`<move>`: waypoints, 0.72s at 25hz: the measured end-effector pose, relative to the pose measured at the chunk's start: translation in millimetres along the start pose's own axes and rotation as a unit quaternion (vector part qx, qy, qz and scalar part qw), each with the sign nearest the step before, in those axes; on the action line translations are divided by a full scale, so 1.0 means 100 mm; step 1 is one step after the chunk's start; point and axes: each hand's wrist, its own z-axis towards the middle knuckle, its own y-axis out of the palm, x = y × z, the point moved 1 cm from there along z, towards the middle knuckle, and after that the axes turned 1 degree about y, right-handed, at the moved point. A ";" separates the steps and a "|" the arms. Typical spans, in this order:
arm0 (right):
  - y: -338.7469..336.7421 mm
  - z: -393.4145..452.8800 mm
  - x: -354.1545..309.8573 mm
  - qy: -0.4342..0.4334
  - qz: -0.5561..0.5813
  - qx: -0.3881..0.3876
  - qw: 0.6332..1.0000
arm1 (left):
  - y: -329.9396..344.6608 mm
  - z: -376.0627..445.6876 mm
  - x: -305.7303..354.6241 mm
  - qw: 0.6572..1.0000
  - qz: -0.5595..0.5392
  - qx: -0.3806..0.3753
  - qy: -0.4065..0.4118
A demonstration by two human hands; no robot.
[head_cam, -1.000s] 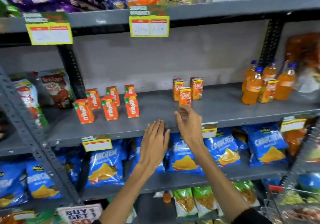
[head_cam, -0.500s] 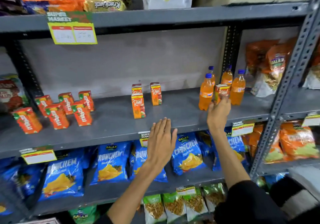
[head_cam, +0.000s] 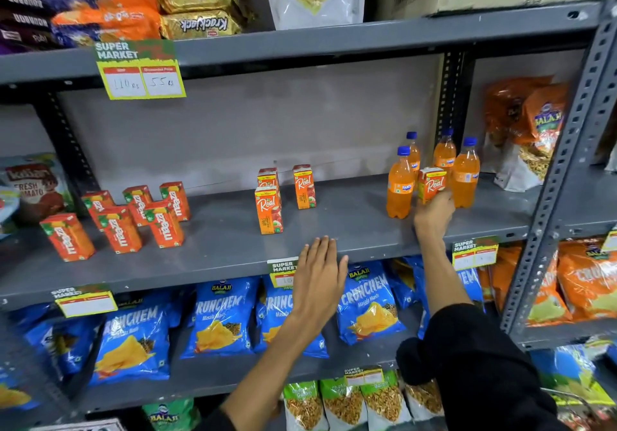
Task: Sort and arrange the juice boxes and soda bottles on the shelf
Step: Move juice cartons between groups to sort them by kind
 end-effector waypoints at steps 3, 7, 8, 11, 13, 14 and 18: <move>-0.04 -0.03 0.03 0.008 0.018 0.031 0.999 | 0.01 0.00 -0.01 1.000 0.002 0.008 0.002; -0.17 -0.26 0.05 0.000 0.052 0.072 0.996 | 0.01 0.01 -0.03 1.000 -0.006 0.001 0.010; -0.20 -0.35 0.06 -0.009 0.059 0.075 0.995 | 0.00 0.00 -0.04 1.000 -0.010 0.001 0.010; -0.24 -0.64 0.06 -0.034 0.075 0.063 0.995 | -0.03 -0.03 -0.10 1.000 -0.013 0.001 0.007; -0.19 -0.86 0.01 -0.051 0.094 0.045 0.993 | -0.06 -0.07 -0.18 1.000 -0.009 0.002 0.001; -0.15 -0.98 -0.02 -0.059 0.106 0.035 0.992 | -0.08 -0.10 -0.23 1.000 -0.009 0.007 -0.004; 0.13 -1.38 -0.24 -0.116 0.130 -0.021 0.985 | -0.15 -0.17 -0.45 0.999 -0.015 0.021 -0.024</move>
